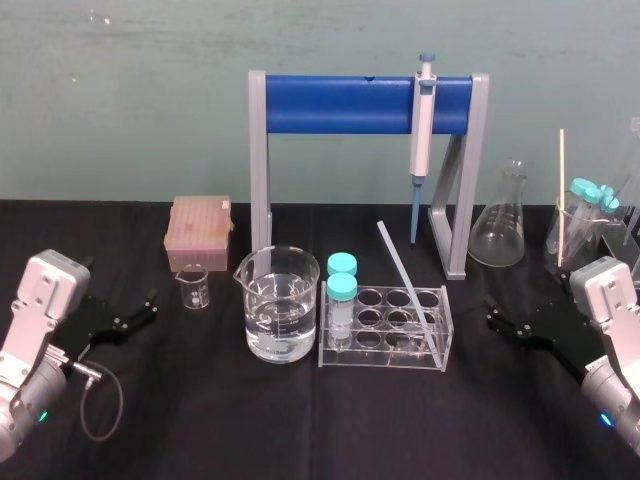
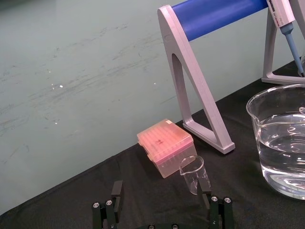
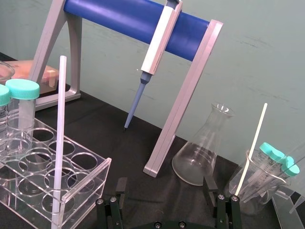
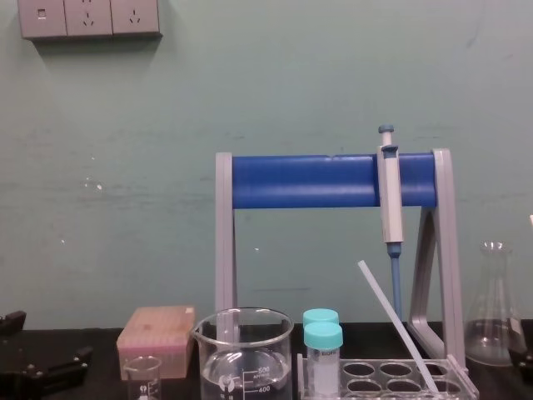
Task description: Pick up the stirring rod with one hand, then place it down.
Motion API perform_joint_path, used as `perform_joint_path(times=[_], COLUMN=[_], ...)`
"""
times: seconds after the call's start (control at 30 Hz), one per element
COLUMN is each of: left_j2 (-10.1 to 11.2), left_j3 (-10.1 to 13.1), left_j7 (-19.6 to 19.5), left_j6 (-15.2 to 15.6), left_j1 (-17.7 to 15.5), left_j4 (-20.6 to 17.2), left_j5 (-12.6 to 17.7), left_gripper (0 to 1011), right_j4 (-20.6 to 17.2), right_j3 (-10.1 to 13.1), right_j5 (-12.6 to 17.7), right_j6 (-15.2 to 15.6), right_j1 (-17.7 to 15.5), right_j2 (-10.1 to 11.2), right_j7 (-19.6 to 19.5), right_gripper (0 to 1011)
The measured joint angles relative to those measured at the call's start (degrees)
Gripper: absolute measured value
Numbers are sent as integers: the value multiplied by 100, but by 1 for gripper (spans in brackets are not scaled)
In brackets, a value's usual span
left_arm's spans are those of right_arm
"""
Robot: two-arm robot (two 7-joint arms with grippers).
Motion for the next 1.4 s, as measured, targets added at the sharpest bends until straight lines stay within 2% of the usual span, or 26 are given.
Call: perform_joint_path(times=[1.4], left_j2=[0], left_j3=[0], left_j7=[0], left_j6=[0], left_j1=[0], left_j4=[0], left_j5=[0], left_gripper=[1000], right_j4=[0], right_j3=[0], right_j5=[0], right_j6=[0], right_j1=[0], right_j2=[0], right_j7=[0], right_gripper=[1003])
